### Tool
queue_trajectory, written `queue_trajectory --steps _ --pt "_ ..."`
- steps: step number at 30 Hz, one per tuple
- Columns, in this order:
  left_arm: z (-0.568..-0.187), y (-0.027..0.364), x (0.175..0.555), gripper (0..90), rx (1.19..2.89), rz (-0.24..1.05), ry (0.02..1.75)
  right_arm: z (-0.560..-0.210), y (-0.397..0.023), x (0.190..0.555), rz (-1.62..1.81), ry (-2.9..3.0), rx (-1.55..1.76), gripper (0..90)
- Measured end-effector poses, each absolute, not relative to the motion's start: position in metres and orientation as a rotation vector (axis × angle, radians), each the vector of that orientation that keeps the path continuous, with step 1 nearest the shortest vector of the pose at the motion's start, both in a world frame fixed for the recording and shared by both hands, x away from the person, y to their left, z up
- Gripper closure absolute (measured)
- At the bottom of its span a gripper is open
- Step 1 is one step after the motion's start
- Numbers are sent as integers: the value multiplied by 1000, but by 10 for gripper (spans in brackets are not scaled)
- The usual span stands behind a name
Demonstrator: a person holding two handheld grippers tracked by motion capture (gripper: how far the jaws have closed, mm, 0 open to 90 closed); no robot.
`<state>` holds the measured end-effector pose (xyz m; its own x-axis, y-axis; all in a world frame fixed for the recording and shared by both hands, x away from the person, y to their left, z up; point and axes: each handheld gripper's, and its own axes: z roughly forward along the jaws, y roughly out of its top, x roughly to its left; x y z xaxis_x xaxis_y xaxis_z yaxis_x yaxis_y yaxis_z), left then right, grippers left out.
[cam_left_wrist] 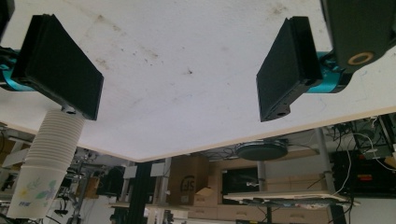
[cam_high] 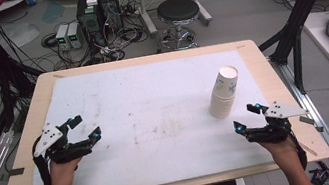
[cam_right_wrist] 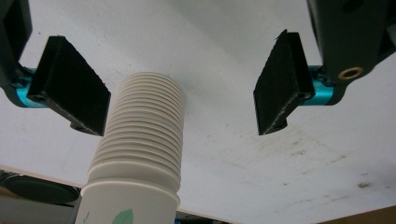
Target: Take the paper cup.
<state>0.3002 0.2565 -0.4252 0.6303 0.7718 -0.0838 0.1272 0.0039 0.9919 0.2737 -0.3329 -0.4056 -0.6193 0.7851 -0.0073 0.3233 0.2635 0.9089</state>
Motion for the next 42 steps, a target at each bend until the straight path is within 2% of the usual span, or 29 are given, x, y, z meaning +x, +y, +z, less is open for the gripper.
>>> queue_trajectory --steps 17,35,42 --pt "-427 260 302 149 1481 573 803 -403 -333 269 1313 2069 1054 190" --pt "-427 263 293 149 1485 590 818 -370 -332 287 1344 2071 1047 189" --pt "-429 260 298 149 1492 580 813 -338 -332 297 1331 2065 1028 189"
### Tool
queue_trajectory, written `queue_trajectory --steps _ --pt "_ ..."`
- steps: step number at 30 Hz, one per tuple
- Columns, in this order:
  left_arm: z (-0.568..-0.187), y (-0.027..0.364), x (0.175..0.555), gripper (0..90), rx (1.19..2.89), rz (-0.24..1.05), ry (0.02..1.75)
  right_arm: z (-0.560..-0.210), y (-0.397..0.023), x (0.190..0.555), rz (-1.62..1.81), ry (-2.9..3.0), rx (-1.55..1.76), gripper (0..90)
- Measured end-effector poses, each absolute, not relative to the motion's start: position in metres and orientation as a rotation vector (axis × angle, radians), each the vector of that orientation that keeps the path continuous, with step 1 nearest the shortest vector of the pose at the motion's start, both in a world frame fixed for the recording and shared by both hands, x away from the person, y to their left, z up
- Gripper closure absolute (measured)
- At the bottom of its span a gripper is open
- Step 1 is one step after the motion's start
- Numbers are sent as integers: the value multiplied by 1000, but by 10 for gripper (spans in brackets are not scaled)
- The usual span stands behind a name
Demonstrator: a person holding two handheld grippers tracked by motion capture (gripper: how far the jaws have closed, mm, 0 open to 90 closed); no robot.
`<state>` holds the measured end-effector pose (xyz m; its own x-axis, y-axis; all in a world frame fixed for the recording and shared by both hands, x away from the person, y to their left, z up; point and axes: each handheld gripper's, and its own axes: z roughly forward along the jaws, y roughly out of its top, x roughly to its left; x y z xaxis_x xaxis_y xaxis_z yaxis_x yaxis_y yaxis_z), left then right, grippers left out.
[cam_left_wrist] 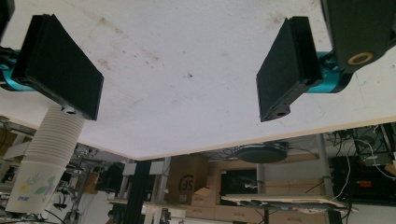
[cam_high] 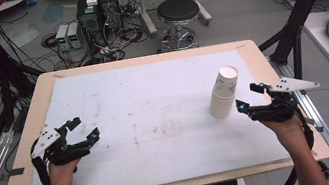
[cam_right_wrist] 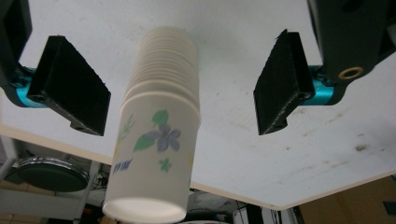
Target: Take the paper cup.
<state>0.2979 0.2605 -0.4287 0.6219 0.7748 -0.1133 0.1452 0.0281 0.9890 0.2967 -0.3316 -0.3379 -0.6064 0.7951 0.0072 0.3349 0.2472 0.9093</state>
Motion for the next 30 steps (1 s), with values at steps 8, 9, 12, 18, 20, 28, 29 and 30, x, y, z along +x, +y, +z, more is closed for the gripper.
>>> queue_trajectory --steps 8,9,12,18,20,28,29,30 --pt "-429 258 300 149 1498 569 810 -315 -332 317 1291 2074 1038 190" --pt "-430 258 300 149 1497 568 811 -313 -332 319 1291 2077 1043 189" --pt "-430 257 300 149 1498 566 809 -309 -329 330 1294 2101 1050 190" --pt "-430 256 300 149 1503 562 810 -309 -317 354 1245 2160 1057 190" --pt "-431 256 300 149 1502 560 810 -311 -314 362 1227 2175 1060 190" --pt "-431 256 301 149 1511 556 810 -317 -307 376 1225 2219 1071 250" --pt "-431 256 301 149 1515 555 808 -317 -306 377 1224 2223 1053 273" --pt "-432 255 301 149 1514 554 809 -318 -306 377 1225 2228 1044 287"
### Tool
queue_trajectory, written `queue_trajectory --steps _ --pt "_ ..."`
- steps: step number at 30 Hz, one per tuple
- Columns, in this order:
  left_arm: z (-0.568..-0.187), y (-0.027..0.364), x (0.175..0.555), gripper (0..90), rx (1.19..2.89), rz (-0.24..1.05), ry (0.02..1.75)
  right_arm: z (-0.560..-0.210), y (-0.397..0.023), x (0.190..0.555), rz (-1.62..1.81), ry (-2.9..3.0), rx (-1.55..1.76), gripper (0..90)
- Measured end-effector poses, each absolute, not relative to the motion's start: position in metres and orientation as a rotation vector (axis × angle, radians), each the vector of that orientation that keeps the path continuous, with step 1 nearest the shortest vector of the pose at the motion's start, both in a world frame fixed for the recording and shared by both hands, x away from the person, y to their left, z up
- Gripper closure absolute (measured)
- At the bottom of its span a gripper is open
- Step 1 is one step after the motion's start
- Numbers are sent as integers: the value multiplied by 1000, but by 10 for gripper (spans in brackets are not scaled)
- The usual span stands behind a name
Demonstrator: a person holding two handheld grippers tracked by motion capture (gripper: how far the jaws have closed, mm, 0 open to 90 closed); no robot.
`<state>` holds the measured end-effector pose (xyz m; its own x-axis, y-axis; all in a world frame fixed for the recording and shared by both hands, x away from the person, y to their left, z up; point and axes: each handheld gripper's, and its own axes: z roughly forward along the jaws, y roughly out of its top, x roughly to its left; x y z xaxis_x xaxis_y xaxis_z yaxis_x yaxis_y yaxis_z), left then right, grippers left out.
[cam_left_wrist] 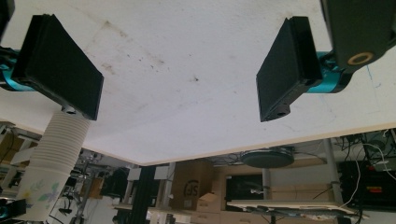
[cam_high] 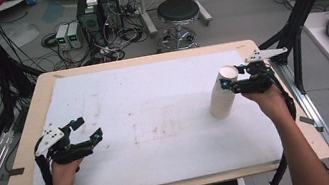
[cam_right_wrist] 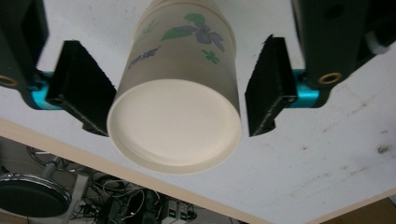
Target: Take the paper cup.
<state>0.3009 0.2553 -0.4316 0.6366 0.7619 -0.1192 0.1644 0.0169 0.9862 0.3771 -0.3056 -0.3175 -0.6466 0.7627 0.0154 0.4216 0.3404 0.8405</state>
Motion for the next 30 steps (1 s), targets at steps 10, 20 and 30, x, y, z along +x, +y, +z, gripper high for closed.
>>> queue_trajectory --steps 10,20,30 --pt "-432 255 301 151 1514 548 809 -306 -307 375 1268 2200 1011 331" --pt "-431 254 301 151 1513 535 796 -273 -307 366 1275 2145 969 346" --pt "-430 252 301 151 1513 517 757 -240 -301 347 1331 2064 877 349"
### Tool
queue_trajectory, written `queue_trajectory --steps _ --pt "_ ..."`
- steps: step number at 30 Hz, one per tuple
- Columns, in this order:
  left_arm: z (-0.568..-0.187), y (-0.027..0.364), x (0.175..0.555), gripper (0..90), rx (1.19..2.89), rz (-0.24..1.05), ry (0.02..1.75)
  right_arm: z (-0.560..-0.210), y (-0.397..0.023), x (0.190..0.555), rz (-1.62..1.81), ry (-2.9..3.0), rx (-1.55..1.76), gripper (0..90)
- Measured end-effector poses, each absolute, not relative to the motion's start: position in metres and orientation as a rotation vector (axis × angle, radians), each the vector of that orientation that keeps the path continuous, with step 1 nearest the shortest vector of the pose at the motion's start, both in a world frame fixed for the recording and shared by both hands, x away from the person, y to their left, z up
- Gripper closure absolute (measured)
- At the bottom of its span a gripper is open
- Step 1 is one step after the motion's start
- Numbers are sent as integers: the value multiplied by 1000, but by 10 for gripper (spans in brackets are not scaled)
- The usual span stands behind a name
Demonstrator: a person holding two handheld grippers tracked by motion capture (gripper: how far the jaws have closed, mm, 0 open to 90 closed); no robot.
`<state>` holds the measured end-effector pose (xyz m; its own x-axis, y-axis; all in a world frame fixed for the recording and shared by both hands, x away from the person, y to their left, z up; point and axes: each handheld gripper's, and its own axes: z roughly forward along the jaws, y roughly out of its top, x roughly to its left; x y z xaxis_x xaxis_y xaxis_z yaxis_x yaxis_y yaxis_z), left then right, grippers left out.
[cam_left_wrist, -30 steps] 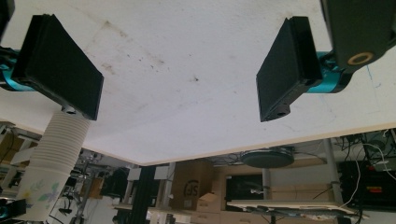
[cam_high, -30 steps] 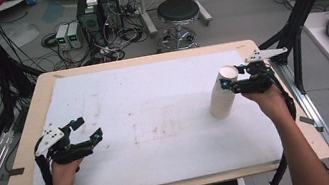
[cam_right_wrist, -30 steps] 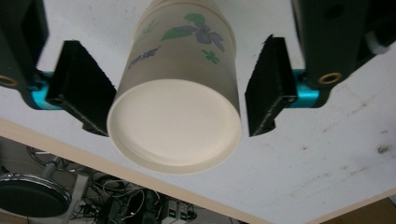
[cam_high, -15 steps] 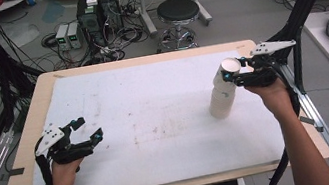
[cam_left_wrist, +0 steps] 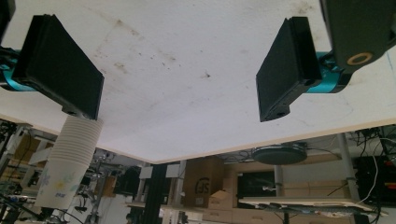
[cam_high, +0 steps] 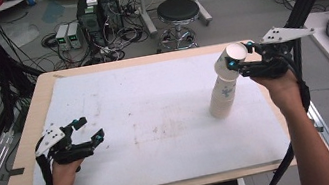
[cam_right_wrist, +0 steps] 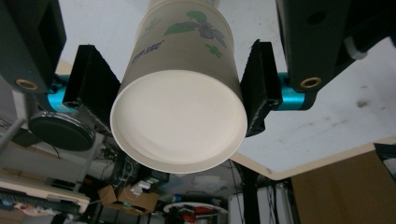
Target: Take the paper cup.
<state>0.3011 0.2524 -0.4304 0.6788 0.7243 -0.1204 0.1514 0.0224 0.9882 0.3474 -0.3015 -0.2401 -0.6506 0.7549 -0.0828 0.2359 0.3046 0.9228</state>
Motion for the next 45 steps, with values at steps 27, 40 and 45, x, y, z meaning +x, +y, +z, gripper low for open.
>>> queue_trajectory --steps 27,40,45 --pt "-431 236 302 147 1578 395 656 -338 -223 319 1509 2357 697 357" --pt "-429 230 301 147 1596 395 619 -364 -206 322 1508 2401 677 355" --pt "-431 224 300 147 1612 408 555 -364 -204 322 1507 2406 671 351"
